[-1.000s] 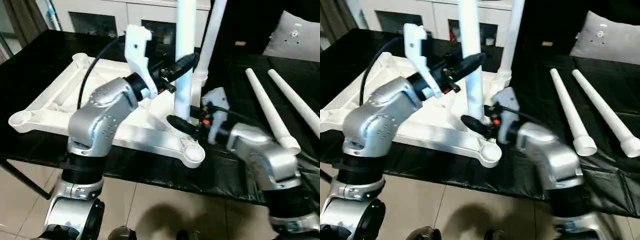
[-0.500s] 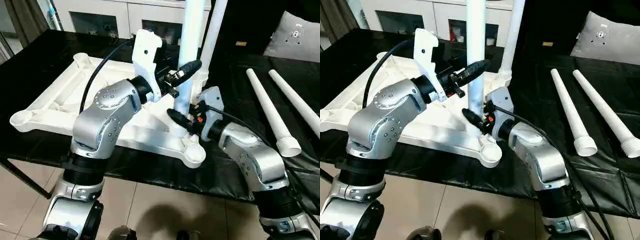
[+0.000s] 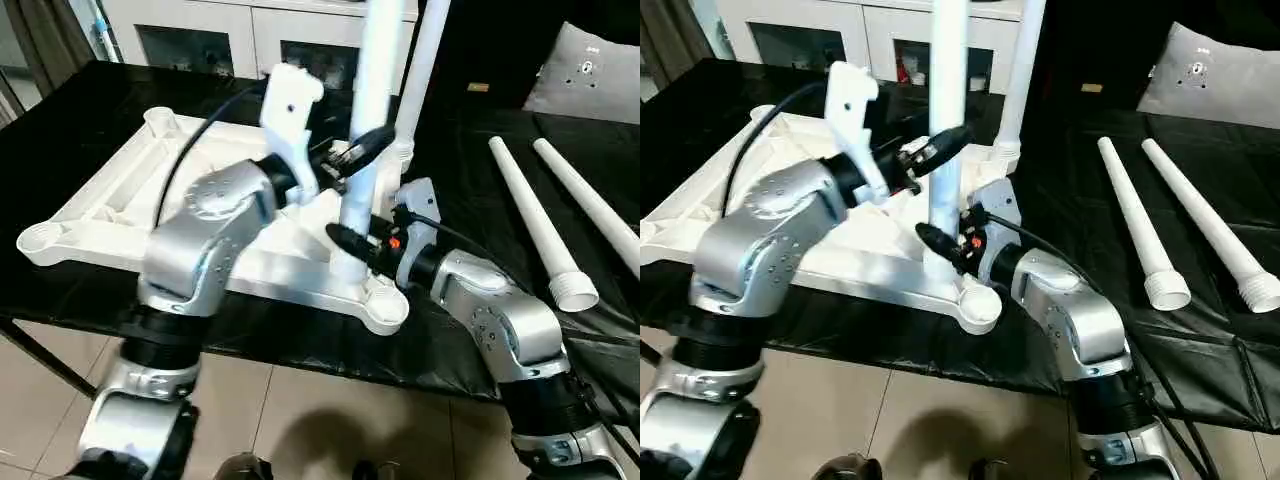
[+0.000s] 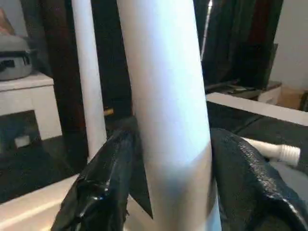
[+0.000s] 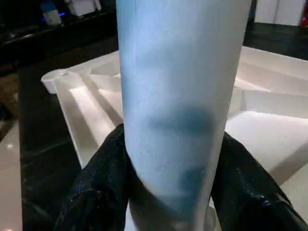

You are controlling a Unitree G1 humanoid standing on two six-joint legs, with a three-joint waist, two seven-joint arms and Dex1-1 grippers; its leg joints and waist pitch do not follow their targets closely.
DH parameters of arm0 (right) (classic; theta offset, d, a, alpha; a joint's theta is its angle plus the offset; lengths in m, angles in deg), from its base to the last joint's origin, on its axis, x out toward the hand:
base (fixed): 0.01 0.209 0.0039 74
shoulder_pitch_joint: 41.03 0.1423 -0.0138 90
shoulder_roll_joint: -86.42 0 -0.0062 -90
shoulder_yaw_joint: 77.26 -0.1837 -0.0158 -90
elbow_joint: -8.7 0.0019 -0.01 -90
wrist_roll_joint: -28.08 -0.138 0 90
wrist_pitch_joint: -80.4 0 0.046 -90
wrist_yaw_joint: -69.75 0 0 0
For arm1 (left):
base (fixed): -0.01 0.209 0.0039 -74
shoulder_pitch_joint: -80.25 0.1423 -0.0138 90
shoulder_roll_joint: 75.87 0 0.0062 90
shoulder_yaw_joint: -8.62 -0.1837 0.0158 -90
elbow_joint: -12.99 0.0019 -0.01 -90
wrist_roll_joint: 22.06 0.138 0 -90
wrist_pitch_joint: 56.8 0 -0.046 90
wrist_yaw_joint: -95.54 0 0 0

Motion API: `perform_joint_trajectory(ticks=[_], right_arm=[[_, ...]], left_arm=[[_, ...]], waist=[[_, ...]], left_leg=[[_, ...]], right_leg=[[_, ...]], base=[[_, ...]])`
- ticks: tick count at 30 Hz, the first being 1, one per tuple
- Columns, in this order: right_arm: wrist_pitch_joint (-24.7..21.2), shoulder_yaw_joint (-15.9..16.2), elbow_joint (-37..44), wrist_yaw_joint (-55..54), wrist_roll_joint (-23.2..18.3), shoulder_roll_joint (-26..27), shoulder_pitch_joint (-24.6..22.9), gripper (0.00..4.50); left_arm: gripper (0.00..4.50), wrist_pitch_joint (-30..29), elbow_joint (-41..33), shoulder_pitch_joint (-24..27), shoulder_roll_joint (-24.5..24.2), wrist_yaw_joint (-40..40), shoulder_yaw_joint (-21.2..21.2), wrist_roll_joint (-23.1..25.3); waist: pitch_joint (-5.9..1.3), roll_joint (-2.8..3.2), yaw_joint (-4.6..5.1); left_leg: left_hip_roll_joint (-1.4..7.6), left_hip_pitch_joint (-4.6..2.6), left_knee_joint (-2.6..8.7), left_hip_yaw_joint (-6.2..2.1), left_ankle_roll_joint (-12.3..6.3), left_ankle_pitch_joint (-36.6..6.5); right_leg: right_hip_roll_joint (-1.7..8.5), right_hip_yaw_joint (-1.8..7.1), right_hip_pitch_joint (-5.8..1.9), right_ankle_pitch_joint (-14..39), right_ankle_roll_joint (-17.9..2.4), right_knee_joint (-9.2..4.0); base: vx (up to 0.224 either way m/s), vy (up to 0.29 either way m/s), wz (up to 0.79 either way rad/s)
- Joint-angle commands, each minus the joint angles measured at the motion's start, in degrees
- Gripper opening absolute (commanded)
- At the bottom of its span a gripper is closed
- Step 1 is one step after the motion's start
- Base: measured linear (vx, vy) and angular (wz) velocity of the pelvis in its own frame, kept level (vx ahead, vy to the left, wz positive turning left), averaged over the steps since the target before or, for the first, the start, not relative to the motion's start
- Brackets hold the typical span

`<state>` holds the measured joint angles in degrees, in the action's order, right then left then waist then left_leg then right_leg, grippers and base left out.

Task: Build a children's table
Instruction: Pick table leg

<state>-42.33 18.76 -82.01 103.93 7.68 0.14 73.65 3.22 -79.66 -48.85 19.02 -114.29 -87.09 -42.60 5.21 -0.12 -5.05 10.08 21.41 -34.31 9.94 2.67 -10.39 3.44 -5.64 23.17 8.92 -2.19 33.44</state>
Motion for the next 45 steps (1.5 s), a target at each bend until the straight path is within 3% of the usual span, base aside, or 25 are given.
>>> perform_joint_trajectory(ticks=[1,3,8,9,13,17,23,30,38,43,44,45], right_arm=[[1.2,-2.1,0.8,1.8,-1.6,-1.0,0.4,1.88],[1.3,-2.0,1.1,4.2,-2.6,-1.7,0.2,1.88],[3.1,-1.5,1.6,12.0,-4.8,-4.4,-0.9,1.88],[3.3,-0.6,2.2,17.0,-6.0,-6.8,-1.7,1.88],[2.8,-0.2,3.1,20.6,-7.4,-8.3,-2.4,1.88],[2.7,0.4,3.5,24.3,-8.7,-9.9,-2.9,1.88],[2.8,1.0,3.3,27.7,-9.1,-11.4,-3.2,1.88],[3.1,1.2,3.0,28.2,-9.0,-11.6,-3.0,1.88],[6.0,1.2,1.8,26.5,-6.2,-11.2,-2.7,1.88],[5.2,0.3,0.6,24.4,-6.1,-10.4,-2.0,1.88],[5.0,0.2,0.4,24.1,-6.1,-10.3,-1.9,2.44],[5.0,-0.9,-1.3,21.9,-5.7,-9.6,-1.0,2.58]], left_arm=[[2.88,-0.1,1.6,1.0,-1.4,-1.1,-0.1,0.2],[3.24,-0.1,1.9,1.4,-1.4,-2.4,0.5,-1.1],[3.32,-1.3,1.6,2.8,-0.5,-7.1,2.9,-6.7],[3.33,-3.6,0.0,4.3,-0.9,-11.6,3.2,-10.9],[3.33,-5.1,-2.0,5.8,-1.6,-15.8,2.8,-14.3],[2.96,-6.4,-3.5,7.1,-2.2,-19.2,2.9,-18.2],[2.50,-6.9,-3.4,8.1,-3.6,-21.9,2.2,-18.5],[1.90,-6.9,-3.2,8.0,-4.0,-22.5,2.1,-18.9],[1.82,-6.7,-2.5,8.2,-3.2,-21.6,3.0,-19.2],[1.82,-6.3,-1.3,7.4,-2.3,-19.0,4.4,-18.7],[1.82,-6.2,-1.2,7.3,-2.2,-18.8,4.5,-18.6],[1.82,-6.1,-0.2,6.6,-1.8,-16.9,5.1,-17.9]], waist=[[-4.95,-0.28,0.10],[-4.95,-0.29,0.05],[-4.99,-0.44,-0.14],[-5.03,-0.44,-0.14],[-5.02,-0.34,-0.17],[-4.88,-0.40,-0.24],[-4.95,-0.40,-0.25],[-5.26,-0.35,-0.34],[-5.30,-0.41,-0.40],[-5.28,-0.51,-0.40],[-5.24,-0.43,-0.39],[-5.28,-0.39,-0.35]], left_leg=[[3.01,-0.63,3.55,-0.99,-2.35,-5.5],[2.94,-0.63,3.54,-0.95,-2.48,-5.7],[2.97,-0.47,3.42,-0.89,-3.41,-5.5],[2.92,-0.51,3.36,-0.81,-3.59,-5.7],[3.00,-0.54,3.35,-0.90,-4.09,-6.0],[3.10,-0.62,3.42,-0.94,-3.31,-7.5],[2.93,-0.83,3.41,-0.98,-2.74,-8.1],[3.02,-0.76,3.34,-1.02,-2.99,-6.8],[2.93,-0.69,3.27,-0.94,-2.67,-6.9],[2.85,-0.65,3.22,-0.94,-2.84,-6.8],[2.87,-0.73,3.25,-0.96,-2.86,-7.0],[2.92,-0.76,3.26,-1.00,-2.78,-7.1]], right_leg=[[5.06,3.53,-3.54,13.6,-7.5,-3.33],[5.14,3.52,-3.61,13.8,-7.7,-3.37],[5.22,3.49,-3.76,13.0,-8.7,-3.26],[5.25,3.44,-3.80,13.5,-8.9,-3.29],[5.14,3.39,-3.70,14.9,-8.8,-3.41],[5.21,3.34,-3.68,18.5,-8.2,-3.77],[5.08,3.25,-3.62,22.3,-5.9,-4.26],[5.04,3.27,-3.69,18.9,-7.0,-3.78],[5.11,3.27,-3.78,19.3,-7.0,-3.84],[5.07,3.25,-3.79,19.4,-6.9,-3.80],[5.01,3.22,-3.67,19.9,-6.9,-3.89],[5.01,3.20,-3.67,19.8,-6.9,-3.84]], base=[[0.000,0.000,0.00],[0.000,0.000,0.00],[0.000,0.000,0.00],[0.000,0.000,0.00],[0.000,0.000,0.00],[0.000,0.000,0.00],[0.000,0.000,0.00],[0.000,0.000,0.00],[0.000,0.000,0.00],[0.000,0.000,0.00],[0.000,0.000,0.00],[0.000,0.000,0.00]])
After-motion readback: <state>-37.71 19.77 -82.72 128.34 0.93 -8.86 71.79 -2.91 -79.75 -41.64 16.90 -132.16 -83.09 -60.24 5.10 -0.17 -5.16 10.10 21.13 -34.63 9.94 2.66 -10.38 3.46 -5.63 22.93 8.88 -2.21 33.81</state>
